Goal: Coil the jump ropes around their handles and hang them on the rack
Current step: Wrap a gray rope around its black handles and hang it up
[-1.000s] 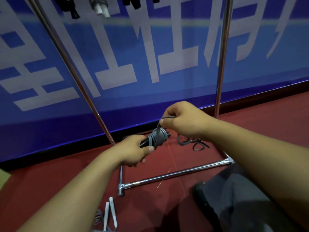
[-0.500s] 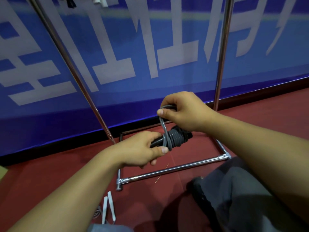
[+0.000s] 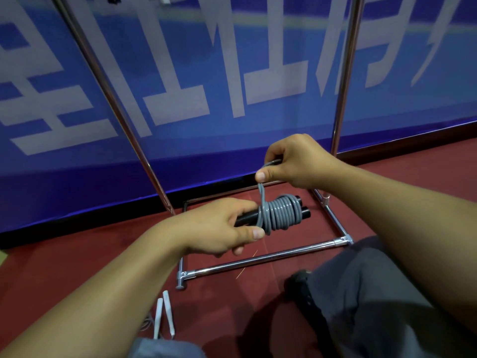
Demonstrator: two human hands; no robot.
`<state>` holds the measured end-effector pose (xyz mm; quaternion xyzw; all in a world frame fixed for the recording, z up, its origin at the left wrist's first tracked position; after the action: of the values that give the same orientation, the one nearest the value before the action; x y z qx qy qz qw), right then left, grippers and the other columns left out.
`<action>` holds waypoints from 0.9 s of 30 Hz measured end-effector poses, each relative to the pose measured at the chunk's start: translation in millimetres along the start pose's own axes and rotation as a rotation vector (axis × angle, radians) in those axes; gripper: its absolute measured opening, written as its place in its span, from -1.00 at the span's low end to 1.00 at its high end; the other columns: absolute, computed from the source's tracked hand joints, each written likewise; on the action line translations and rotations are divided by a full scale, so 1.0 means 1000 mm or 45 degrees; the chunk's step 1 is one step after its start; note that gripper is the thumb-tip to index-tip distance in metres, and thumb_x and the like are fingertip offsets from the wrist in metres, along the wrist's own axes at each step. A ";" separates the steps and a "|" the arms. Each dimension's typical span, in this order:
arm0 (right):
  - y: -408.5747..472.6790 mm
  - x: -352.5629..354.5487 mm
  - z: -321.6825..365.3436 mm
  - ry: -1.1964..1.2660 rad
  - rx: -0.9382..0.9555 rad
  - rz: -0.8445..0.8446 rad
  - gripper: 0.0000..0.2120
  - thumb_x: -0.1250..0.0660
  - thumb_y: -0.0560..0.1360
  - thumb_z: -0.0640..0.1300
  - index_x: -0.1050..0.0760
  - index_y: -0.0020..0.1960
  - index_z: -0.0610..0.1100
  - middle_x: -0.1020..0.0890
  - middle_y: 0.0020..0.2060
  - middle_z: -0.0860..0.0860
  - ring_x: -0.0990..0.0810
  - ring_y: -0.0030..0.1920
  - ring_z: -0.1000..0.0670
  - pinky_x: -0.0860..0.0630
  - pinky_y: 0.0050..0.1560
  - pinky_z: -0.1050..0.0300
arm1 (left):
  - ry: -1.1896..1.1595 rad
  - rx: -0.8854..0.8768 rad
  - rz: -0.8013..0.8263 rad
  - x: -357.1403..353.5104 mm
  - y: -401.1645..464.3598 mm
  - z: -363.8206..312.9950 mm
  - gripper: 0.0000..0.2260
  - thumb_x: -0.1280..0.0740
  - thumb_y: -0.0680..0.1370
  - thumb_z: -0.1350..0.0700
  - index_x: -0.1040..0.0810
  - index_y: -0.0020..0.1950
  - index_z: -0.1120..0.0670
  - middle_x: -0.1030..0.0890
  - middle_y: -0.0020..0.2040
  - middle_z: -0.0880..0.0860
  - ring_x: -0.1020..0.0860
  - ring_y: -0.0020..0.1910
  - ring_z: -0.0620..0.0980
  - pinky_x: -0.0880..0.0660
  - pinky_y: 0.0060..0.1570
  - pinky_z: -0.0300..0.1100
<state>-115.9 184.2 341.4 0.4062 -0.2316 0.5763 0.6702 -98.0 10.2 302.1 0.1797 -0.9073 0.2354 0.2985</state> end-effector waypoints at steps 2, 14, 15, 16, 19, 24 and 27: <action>0.000 0.001 -0.005 0.040 -0.036 0.008 -0.71 -0.57 0.32 0.16 -0.61 -0.25 -0.03 -0.55 -0.46 0.12 -0.48 -0.44 0.28 -0.35 -0.43 0.43 | -0.003 -0.032 -0.006 0.001 -0.002 -0.005 -0.82 -0.33 0.61 -0.01 -0.55 0.19 -0.02 -0.58 -0.21 0.27 -0.53 -0.30 0.11 -0.52 -0.29 0.14; 0.003 -0.001 -0.020 0.195 -0.132 0.051 -0.74 -0.51 0.38 0.16 -0.60 -0.31 0.00 -0.61 -0.47 0.12 -0.51 -0.43 0.26 -0.41 -0.39 0.39 | -0.143 -0.138 -0.054 -0.001 -0.005 -0.021 -0.78 -0.32 0.64 0.12 -0.52 0.29 0.08 -0.50 -0.38 0.02 -0.39 -0.52 -0.17 -0.31 -0.52 -0.32; 0.004 0.000 -0.021 0.196 -0.137 0.040 -0.73 -0.51 0.37 0.18 -0.61 -0.31 -0.01 -0.63 -0.42 0.06 -0.52 -0.41 0.23 -0.46 -0.34 0.31 | -0.161 -0.150 -0.065 -0.001 -0.006 -0.022 -0.78 -0.32 0.64 0.12 -0.52 0.29 0.07 -0.50 -0.38 0.02 -0.41 -0.50 -0.15 -0.32 -0.51 -0.30; 0.005 -0.001 -0.022 0.208 -0.145 0.029 -0.71 -0.51 0.36 0.19 -0.62 -0.31 -0.01 -0.64 -0.41 0.03 -0.53 -0.40 0.20 -0.48 -0.31 0.25 | -0.183 -0.161 -0.086 0.000 -0.006 -0.023 -0.78 -0.32 0.64 0.12 -0.52 0.29 0.06 -0.50 -0.38 0.01 -0.42 -0.49 -0.14 -0.34 -0.51 -0.29; 0.008 -0.002 -0.024 0.322 -0.179 0.006 -0.63 -0.49 0.26 0.26 -0.61 -0.33 -0.06 -0.61 -0.49 0.08 -0.52 -0.44 0.20 -0.47 -0.36 0.29 | -0.251 -0.211 -0.154 0.002 -0.007 -0.025 -0.88 -0.33 0.64 0.14 -0.54 0.17 0.01 -0.51 -0.38 0.02 -0.41 -0.51 -0.11 -0.38 -0.50 -0.25; 0.011 -0.013 -0.027 0.408 -0.229 0.047 -0.58 -0.54 0.27 0.20 -0.62 -0.26 -0.18 -0.60 -0.51 0.07 -0.52 -0.46 0.18 -0.47 -0.40 0.28 | -0.342 -0.245 -0.229 0.007 -0.006 -0.017 -0.87 -0.30 0.65 0.18 -0.51 0.17 0.01 -0.52 -0.32 0.06 -0.43 -0.48 -0.12 -0.40 -0.47 -0.26; 0.012 -0.015 -0.030 0.496 -0.231 0.072 -0.83 -0.50 0.48 -0.22 -0.58 -0.21 -0.30 -0.59 -0.55 0.11 -0.52 -0.51 0.26 -0.42 -0.43 0.39 | -0.355 -0.252 -0.251 0.009 -0.005 -0.013 -0.80 -0.28 0.66 0.22 -0.48 0.28 0.09 -0.53 -0.29 0.03 -0.42 -0.45 -0.05 -0.40 -0.42 -0.23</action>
<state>-135.9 199.6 316.6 0.2186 -0.1599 0.6394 0.7196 -96.4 11.4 319.0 0.2685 -0.9365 0.0876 0.2077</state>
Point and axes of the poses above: each hand's wrist, its own y-axis towards the middle knuckle, its own x-axis out of the back of the hand, z = x × y, the point moved 6 cm from there along y, towards the middle knuckle
